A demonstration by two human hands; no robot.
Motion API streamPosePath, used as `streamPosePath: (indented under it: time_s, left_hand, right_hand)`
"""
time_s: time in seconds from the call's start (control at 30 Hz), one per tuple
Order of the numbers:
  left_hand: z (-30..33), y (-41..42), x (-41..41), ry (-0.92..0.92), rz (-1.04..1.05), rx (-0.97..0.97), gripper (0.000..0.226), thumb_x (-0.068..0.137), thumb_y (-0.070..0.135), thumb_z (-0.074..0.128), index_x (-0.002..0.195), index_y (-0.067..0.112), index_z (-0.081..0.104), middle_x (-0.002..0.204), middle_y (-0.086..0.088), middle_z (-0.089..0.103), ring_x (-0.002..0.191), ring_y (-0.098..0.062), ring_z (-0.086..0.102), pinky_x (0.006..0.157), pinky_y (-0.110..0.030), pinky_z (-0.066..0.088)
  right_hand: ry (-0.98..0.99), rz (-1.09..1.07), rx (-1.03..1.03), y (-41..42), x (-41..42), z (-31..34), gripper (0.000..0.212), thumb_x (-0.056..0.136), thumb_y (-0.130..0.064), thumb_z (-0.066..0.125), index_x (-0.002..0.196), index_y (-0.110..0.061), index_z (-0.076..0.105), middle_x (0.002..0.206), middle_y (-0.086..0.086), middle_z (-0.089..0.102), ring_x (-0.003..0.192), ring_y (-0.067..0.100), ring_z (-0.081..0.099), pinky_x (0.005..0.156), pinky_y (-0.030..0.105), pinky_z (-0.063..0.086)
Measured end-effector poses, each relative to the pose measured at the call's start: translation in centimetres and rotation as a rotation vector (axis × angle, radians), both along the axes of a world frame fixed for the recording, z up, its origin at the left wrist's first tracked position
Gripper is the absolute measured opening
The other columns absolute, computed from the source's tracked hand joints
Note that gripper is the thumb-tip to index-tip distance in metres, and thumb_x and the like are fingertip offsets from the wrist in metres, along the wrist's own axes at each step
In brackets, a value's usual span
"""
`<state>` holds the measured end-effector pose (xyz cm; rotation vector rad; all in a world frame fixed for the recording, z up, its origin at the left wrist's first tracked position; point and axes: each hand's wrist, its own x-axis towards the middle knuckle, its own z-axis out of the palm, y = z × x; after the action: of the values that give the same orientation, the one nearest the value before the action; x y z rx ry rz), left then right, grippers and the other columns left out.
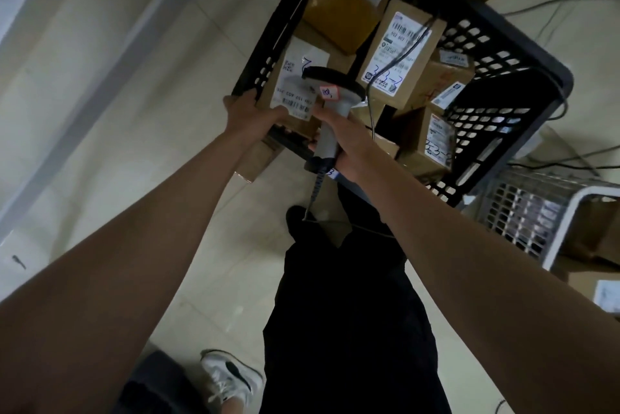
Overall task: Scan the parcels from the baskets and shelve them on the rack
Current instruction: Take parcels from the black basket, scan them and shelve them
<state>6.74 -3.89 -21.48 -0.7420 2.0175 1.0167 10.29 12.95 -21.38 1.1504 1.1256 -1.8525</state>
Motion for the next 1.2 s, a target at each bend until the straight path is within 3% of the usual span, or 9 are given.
streamPosePath:
  time_s: [0.13, 0.23, 0.33, 0.47, 0.57, 0.67, 0.87, 1.03, 1.2]
  left_hand:
    - [2.1, 0.6, 0.8, 0.032, 0.093, 0.038, 0.060, 0.071, 0.036, 0.073, 0.126, 0.015, 0.064, 0.134, -0.012, 0.055, 0.123, -0.022, 0.055, 0.105, -0.035, 0.050]
    - [3.9, 1.2, 1.5, 0.101, 0.207, 0.027, 0.044, 0.084, 0.029, 0.074, 0.121, 0.015, 0.054, 0.125, -0.009, 0.060, 0.103, -0.016, 0.064, 0.088, -0.032, 0.056]
    - [6.5, 2.0, 2.4, 0.114, 0.298, 0.035, 0.031, 0.086, 0.041, 0.070, 0.101, 0.028, 0.047, 0.109, -0.004, 0.066, 0.089, -0.018, 0.068, 0.069, -0.031, 0.055]
    - [11.7, 2.8, 4.4, 0.045, 0.338, 0.089, 0.040, 0.083, 0.063, 0.068, 0.096, 0.034, 0.045, 0.102, 0.000, 0.068, 0.083, -0.017, 0.068, 0.058, -0.024, 0.047]
    - [15.9, 3.3, 5.9, 0.025, 0.363, 0.114, 0.034, 0.088, 0.054, 0.067, 0.099, 0.031, 0.045, 0.104, -0.002, 0.068, 0.079, -0.014, 0.064, 0.053, -0.022, 0.044]
    - [21.0, 3.7, 6.8, 0.019, 0.375, 0.144, 0.031, 0.088, 0.045, 0.068, 0.102, 0.030, 0.045, 0.105, -0.007, 0.068, 0.080, -0.018, 0.065, 0.058, -0.028, 0.044]
    - [33.3, 3.4, 7.6, 0.086, 0.380, 0.237, 0.036, 0.088, 0.041, 0.071, 0.114, 0.036, 0.047, 0.110, -0.004, 0.070, 0.084, -0.013, 0.073, 0.073, -0.030, 0.058]
    - [42.7, 1.7, 7.5, 0.187, 0.365, 0.264, 0.057, 0.088, 0.027, 0.075, 0.135, 0.030, 0.044, 0.106, -0.005, 0.068, 0.062, 0.003, 0.068, 0.048, -0.013, 0.049]
    - [50.4, -0.3, 8.0, 0.346, 0.408, 0.288, 0.058, 0.085, 0.025, 0.079, 0.133, 0.032, 0.047, 0.115, -0.009, 0.071, 0.101, -0.017, 0.067, 0.080, -0.028, 0.053]
  right_hand:
    - [0.037, -0.039, -0.018, 1.7, 1.3, 1.9, 0.018, 0.097, -0.015, 0.067, 0.114, -0.012, 0.063, 0.109, 0.012, 0.069, 0.103, 0.032, 0.063, 0.098, 0.051, 0.054]
    - [0.065, -0.060, -0.035, 2.8, 2.1, 4.2, 0.021, 0.097, -0.012, 0.066, 0.117, -0.008, 0.062, 0.098, 0.010, 0.072, 0.095, 0.029, 0.066, 0.088, 0.044, 0.058]
    - [0.062, -0.041, -0.028, 3.7, 3.0, 7.5, 0.024, 0.096, -0.007, 0.065, 0.120, -0.004, 0.061, 0.087, 0.008, 0.074, 0.080, 0.025, 0.067, 0.072, 0.036, 0.059]
    - [0.043, 0.006, 0.015, 5.2, 4.3, 12.9, 0.023, 0.096, -0.007, 0.066, 0.119, -0.006, 0.063, 0.095, 0.010, 0.073, 0.088, 0.029, 0.067, 0.089, 0.048, 0.056]
    - [0.058, 0.043, 0.041, 6.4, 5.1, 17.5, 0.021, 0.097, -0.007, 0.065, 0.118, -0.010, 0.064, 0.109, 0.013, 0.073, 0.099, 0.032, 0.068, 0.097, 0.052, 0.053]
    - [0.087, 0.100, 0.074, 7.4, 5.5, 22.7, 0.029, 0.099, -0.008, 0.062, 0.127, -0.009, 0.060, 0.122, 0.015, 0.071, 0.108, 0.035, 0.068, 0.097, 0.053, 0.053]
    - [0.202, 0.177, 0.095, 8.3, 4.9, 34.3, 0.031, 0.098, -0.009, 0.063, 0.129, -0.008, 0.060, 0.121, 0.015, 0.071, 0.104, 0.030, 0.070, 0.088, 0.043, 0.061]
    - [0.369, 0.296, 0.173, 7.9, 2.7, 43.0, 0.015, 0.097, -0.013, 0.066, 0.110, -0.018, 0.067, 0.106, 0.006, 0.075, 0.095, 0.025, 0.071, 0.085, 0.044, 0.062]
    - [0.517, 0.383, 0.147, 6.3, 0.1, 50.0, 0.018, 0.096, -0.013, 0.068, 0.113, -0.019, 0.067, 0.104, 0.002, 0.077, 0.100, 0.024, 0.072, 0.081, 0.040, 0.063]
